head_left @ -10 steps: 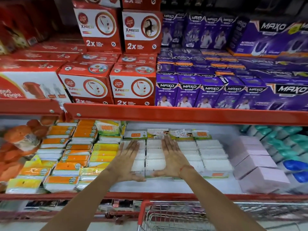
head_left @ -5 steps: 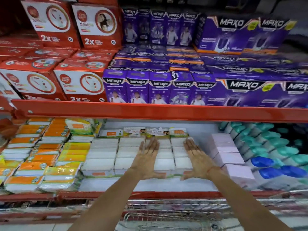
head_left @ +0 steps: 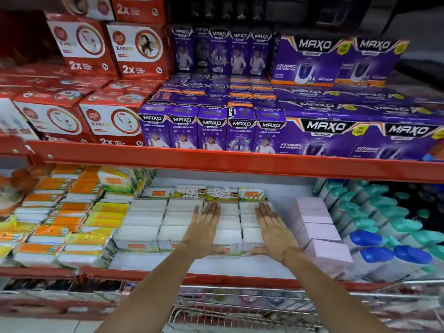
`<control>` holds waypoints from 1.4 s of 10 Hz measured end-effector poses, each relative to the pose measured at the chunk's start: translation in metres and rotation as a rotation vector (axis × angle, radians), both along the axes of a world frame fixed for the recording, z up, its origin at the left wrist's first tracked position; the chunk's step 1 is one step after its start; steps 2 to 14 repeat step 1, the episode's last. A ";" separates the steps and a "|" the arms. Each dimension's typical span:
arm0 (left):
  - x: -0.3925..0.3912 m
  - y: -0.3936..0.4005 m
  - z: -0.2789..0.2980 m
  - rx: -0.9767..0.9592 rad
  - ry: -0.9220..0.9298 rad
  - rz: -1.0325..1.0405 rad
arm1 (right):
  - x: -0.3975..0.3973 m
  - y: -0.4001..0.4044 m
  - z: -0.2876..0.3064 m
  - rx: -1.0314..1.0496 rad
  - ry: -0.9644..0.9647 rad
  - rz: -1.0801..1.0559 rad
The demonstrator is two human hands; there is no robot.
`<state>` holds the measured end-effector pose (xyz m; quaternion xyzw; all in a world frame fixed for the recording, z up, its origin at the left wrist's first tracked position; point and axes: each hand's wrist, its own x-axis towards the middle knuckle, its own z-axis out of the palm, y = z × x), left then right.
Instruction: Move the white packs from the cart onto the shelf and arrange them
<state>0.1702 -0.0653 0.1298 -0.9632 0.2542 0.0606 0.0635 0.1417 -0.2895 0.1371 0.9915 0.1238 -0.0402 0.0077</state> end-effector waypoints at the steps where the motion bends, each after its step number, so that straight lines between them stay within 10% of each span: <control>1: -0.015 0.004 0.010 -0.142 -0.004 0.048 | -0.016 0.013 0.012 0.130 -0.048 -0.004; 14: -0.015 0.004 0.010 -0.142 -0.004 0.048 | -0.016 0.013 0.012 0.130 -0.048 -0.004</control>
